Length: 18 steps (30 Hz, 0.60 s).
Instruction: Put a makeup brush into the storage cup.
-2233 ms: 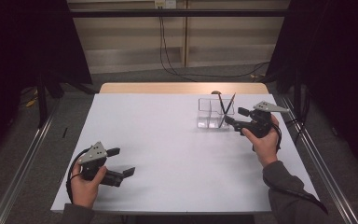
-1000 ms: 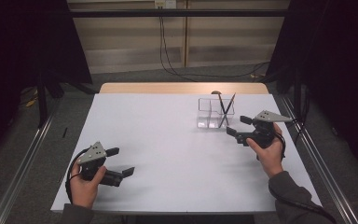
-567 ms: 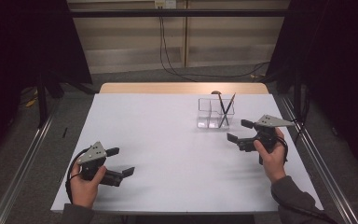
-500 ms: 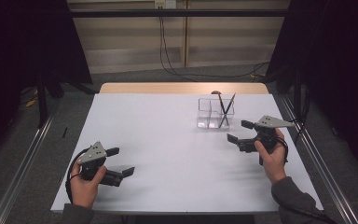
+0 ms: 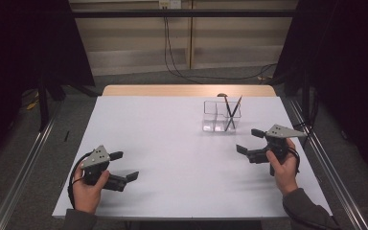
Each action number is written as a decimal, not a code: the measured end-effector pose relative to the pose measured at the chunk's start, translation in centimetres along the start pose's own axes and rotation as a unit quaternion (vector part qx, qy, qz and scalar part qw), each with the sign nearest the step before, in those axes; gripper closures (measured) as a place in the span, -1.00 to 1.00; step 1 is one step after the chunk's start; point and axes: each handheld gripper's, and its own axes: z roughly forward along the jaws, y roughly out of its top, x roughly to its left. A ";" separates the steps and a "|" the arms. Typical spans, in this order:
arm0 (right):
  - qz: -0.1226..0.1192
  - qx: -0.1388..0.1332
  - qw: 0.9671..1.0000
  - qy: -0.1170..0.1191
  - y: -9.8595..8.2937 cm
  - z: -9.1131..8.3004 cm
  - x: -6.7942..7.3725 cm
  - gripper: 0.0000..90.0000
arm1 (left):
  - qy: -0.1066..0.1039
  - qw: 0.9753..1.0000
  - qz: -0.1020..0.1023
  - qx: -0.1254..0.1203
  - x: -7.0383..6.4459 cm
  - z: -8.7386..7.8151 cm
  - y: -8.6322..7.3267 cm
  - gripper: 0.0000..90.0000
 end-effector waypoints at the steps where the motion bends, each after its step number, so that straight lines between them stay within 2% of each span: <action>1: -0.001 -0.002 1.000 -0.001 -0.1 0.0 0.0 -0.93 | 0.003 1.000 0.000 0.001 0.0 0.0 0.0 -0.95; 6: -0.005 0.000 1.000 -0.006 -0.3 -0.2 0.2 -0.95 | -0.001 1.000 0.000 -0.001 0.0 0.0 0.0 -0.95; 10: -0.010 -0.001 1.000 -0.001 -0.4 -0.5 0.4 -0.95 | 0.004 1.000 0.000 0.001 0.0 0.0 0.0 -0.95; 18: -0.009 0.003 1.000 0.000 -0.8 -0.9 0.6 -0.95 | 0.000 1.000 0.000 0.000 0.0 0.1 0.1 -0.95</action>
